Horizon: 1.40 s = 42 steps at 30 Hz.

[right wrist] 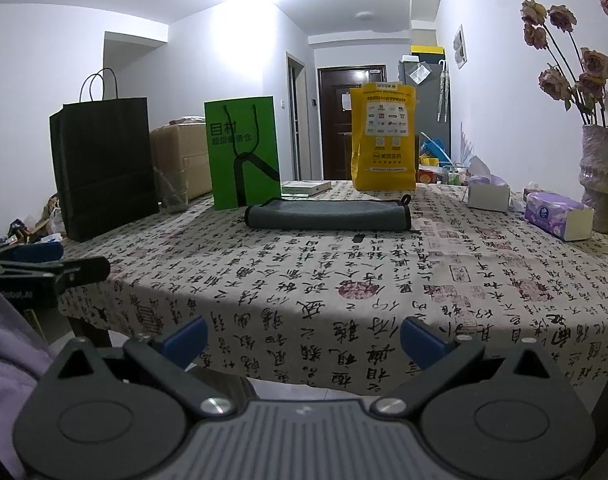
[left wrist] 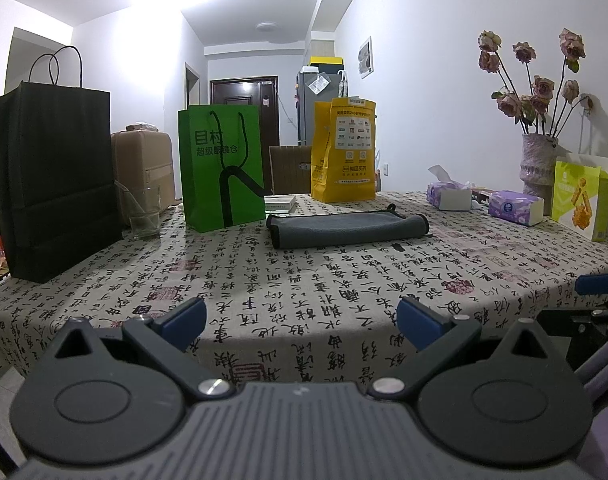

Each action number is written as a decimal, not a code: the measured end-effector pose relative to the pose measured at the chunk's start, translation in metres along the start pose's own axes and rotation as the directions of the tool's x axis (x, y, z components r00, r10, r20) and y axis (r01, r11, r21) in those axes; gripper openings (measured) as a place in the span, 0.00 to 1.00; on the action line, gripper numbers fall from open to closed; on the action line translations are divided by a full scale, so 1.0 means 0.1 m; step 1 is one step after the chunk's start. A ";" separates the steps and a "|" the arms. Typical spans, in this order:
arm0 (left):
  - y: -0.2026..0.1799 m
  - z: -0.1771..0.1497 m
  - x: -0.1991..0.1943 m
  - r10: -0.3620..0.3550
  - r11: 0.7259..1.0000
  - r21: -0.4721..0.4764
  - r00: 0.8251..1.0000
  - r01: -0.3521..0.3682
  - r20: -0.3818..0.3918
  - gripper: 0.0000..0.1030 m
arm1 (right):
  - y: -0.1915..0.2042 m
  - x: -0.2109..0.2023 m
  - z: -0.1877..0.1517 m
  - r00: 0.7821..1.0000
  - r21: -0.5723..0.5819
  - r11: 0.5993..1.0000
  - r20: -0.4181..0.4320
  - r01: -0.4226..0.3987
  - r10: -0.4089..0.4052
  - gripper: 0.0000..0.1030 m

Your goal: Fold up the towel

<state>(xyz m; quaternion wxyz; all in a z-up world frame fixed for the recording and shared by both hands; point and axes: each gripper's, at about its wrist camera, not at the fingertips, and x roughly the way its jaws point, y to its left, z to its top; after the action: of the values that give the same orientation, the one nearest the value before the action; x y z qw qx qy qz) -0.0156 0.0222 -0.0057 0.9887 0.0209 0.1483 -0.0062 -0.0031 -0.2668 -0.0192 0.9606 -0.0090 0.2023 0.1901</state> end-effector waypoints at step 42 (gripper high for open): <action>-0.01 -0.01 0.00 -0.009 1.000 0.009 1.000 0.010 -0.005 1.00 | -0.01 -0.01 0.00 1.000 -0.009 1.000 0.006 0.000 0.000 1.00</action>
<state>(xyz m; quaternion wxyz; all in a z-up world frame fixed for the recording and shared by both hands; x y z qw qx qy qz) -0.0160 0.0211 -0.0064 0.9882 0.0248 0.1508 -0.0115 -0.0039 -0.2680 -0.0189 0.9612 -0.0127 0.1987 0.1911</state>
